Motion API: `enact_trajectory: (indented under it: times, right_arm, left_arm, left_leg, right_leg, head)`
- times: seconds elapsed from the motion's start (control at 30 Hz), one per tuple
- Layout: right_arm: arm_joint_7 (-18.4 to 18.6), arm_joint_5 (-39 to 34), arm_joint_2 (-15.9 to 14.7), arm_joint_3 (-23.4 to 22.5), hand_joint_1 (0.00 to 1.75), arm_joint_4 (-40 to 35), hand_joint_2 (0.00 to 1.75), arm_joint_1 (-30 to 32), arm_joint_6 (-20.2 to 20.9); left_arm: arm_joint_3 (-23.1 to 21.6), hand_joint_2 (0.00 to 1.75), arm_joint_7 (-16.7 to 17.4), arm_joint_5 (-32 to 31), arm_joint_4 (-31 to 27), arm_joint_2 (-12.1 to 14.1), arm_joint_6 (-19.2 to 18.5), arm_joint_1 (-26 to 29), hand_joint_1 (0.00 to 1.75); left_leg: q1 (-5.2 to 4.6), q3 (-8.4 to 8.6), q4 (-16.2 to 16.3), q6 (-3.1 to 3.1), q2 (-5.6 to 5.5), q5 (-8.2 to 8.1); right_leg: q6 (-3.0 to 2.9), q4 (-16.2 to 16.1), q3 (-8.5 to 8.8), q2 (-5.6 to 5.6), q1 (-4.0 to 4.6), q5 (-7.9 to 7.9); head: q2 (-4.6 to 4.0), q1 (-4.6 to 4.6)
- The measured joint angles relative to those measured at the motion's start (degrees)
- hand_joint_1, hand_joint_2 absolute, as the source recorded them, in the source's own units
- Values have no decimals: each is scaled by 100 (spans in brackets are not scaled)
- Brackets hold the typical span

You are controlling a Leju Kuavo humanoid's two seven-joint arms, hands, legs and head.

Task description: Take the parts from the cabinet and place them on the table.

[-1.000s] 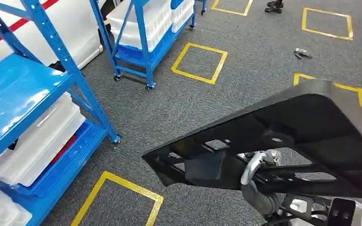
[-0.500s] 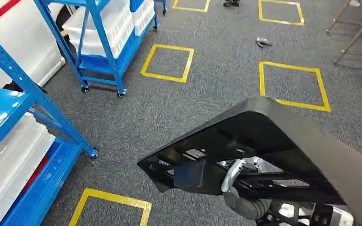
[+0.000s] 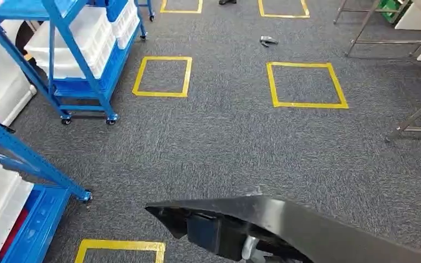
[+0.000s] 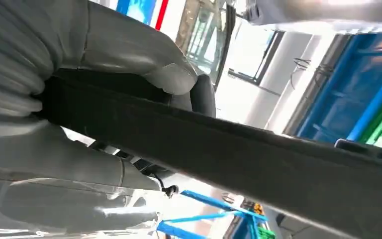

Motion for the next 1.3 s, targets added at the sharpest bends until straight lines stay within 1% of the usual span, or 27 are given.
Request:
enact_trajectory:
  times: [0.03,0.1,0.17,0.2,0.23,0.27,0.33,0.37,0.4,0.47,0.53,0.57,0.6,0.63,0.7,0.73,0.77,0.83,0.87,0.9,1.03,1.07,1.1,1.13,1.2,1.23,1.3]
  right_arm:
    - [-33,-2,7,0,162,9,175,-2,61]
    - [-41,-35,72,0,162,28,175,-56,168]
    - [-6,-114,146,2,162,63,175,-96,269]
    - [66,-171,168,0,162,74,175,-102,328]
    - [167,-234,188,2,162,90,175,-112,396]
    - [265,-291,214,2,162,111,175,-134,457]
    - [531,-494,280,2,162,144,175,-223,647]
    - [630,-582,313,2,162,166,175,-272,715]
    - [715,-656,341,2,162,192,175,-312,780]
    - [938,-800,407,29,162,328,175,-452,944]
    - [1023,-901,459,66,162,582,175,-624,1080]
    - [1032,-940,472,88,162,739,175,-725,1141]
    - [1025,-982,492,118,162,910,175,-887,1187]
    - [1032,-1010,524,157,162,1098,175,-1042,1213]
    - [1080,-1067,583,194,162,1369,175,-1232,1228]
    - [1128,-1119,599,219,162,1513,175,-1322,1226]
    - [1161,-1154,605,249,162,1620,175,-1399,1210]
    - [1226,-1218,621,256,162,1766,175,-1539,1171]
    - [1231,-1250,629,256,162,1801,175,-1605,1143]
    - [1231,-1277,632,256,162,1821,175,-1673,1095]
    - [1279,-1320,643,247,162,1812,175,-1743,935]
    - [1292,-1331,640,227,162,1766,175,-1739,907]
    - [1292,-1351,634,219,162,1731,175,-1751,889]
    - [1296,-1361,636,216,162,1696,175,-1762,876]
    - [1298,-1370,621,201,162,1628,175,-1705,872]
    - [1296,-1373,610,179,162,1598,175,-1638,876]
    - [1272,-1373,583,122,162,1517,175,-1524,876]
  left_arm:
    - [4,175,-22,0,0,-4,0,-11,0]
    - [22,175,-83,2,0,-20,-2,-17,0]
    - [46,175,-118,2,0,-20,-9,19,0]
    - [61,175,-144,2,0,-20,-24,34,0]
    - [70,175,-155,0,0,-20,-33,41,0]
    - [72,175,-168,0,0,-20,-46,35,0]
    - [72,175,-194,0,0,-17,-57,9,0]
    - [72,175,-203,2,0,-6,-61,6,0]
    - [72,175,-205,2,0,-4,-74,2,0]
    - [83,175,-245,2,0,-4,-109,-3,0]
    - [125,175,-278,2,0,-9,-122,-41,0]
    - [164,175,-306,2,-2,-37,-122,-63,0]
    - [217,175,-334,2,-2,-37,-122,-65,0]
    - [268,175,-363,2,-2,-44,-125,-37,0]
    - [349,175,-374,2,-2,-63,-122,18,0]
    - [394,175,-374,2,-2,-70,-118,38,0]
    - [440,175,-374,2,-2,-77,-109,43,0]
    - [512,175,-356,2,-2,-94,-94,30,0]
    - [538,175,-339,2,-2,-105,-72,31,0]
    - [562,175,-308,2,-2,-105,-52,36,0]
    - [581,175,-190,-2,-2,-120,53,23,0]
    - [581,175,-175,-2,-2,-120,81,12,0]
    - [579,175,-166,-2,-2,-122,85,4,0]
    - [579,175,-162,-2,-2,-125,92,5,0]
    - [579,175,-164,0,-2,-122,100,46,0]
    - [579,175,-181,0,-2,-122,107,67,0]
    - [579,175,-216,2,-2,-125,111,81,0]
  left_leg:
    - [16,24,14,-43,16,-31]
    - [51,-144,430,-68,-499,-323]
    - [59,-604,1372,-80,-641,-769]
    - [60,-792,1729,-86,-656,-872]
    - [60,-881,1853,-86,-656,-830]
    - [60,-844,1697,-81,-663,-654]
    - [68,-488,826,-60,-746,-103]
    - [78,-295,369,-46,-912,118]
    - [85,-228,167,-26,-1211,58]
    - [63,-206,128,-10,-1114,61]
    - [72,-190,88,75,-982,95]
    - [102,-173,39,121,-883,132]
    - [89,-161,8,158,-832,149]
    - [72,-167,6,170,-752,150]
    - [54,-168,9,182,-593,138]
    - [54,-169,15,181,-510,131]
    - [55,-164,16,178,-439,121]
    - [54,-131,22,155,-329,92]
    - [51,-101,23,134,-285,71]
    - [33,-83,19,110,-235,54]
    - [-2,-23,5,-14,3,3]
    - [22,-34,24,-53,-34,-45]
    - [38,-58,181,-67,-310,-151]
    - [49,-230,553,-68,-492,-363]
    - [55,-721,1502,-93,-631,-746]
    - [55,-903,1800,-100,-648,-791]
    - [57,-908,1606,-96,-654,-494]
  right_leg:
    - [-48,-48,32,75,-46,29]
    - [-122,-70,52,168,-65,40]
    - [-157,-68,50,312,-51,36]
    - [-162,-60,49,384,-40,34]
    - [-162,-53,50,466,-37,34]
    - [-161,-43,55,544,-37,33]
    - [-146,-20,70,697,-44,24]
    - [-128,-1,70,764,-54,12]
    - [-90,37,39,828,-26,0]
    - [-19,39,-17,960,-73,35]
    - [71,5,-37,1098,-75,75]
    - [77,67,-51,966,-77,34]
    - [92,272,-155,587,-33,-127]
    - [111,665,-355,415,-45,-352]
    - [133,1480,-753,294,-69,-685]
    - [140,1707,-868,280,-75,-710]
    - [144,1638,-837,261,-82,-589]
    - [119,802,-399,176,-91,-104]
    - [82,283,-116,21,-72,111]
    - [65,44,5,-238,-8,12]
    - [-32,-30,-23,19,46,29]
    - [-74,-84,32,75,-29,58]
    - [-97,-99,44,133,-30,60]
    - [-133,-96,45,182,-38,64]
    - [-152,-93,46,344,-35,55]
    - [-153,-85,46,427,-31,53]
    - [-146,-57,49,590,-32,41]
  head:
    - [0,0]
    - [0,-4]
    - [0,-9]
    - [0,-9]
    - [0,-9]
    - [0,-9]
    - [0,-9]
    - [0,-9]
    - [0,-7]
    - [0,-9]
    - [0,-9]
    - [0,-7]
    - [0,31]
    - [0,37]
    - [0,39]
    - [0,39]
    - [0,39]
    - [0,42]
    - [0,42]
    - [0,39]
    - [0,39]
    - [0,35]
    - [0,33]
    - [0,20]
    - [0,13]
    - [0,13]
    - [0,13]
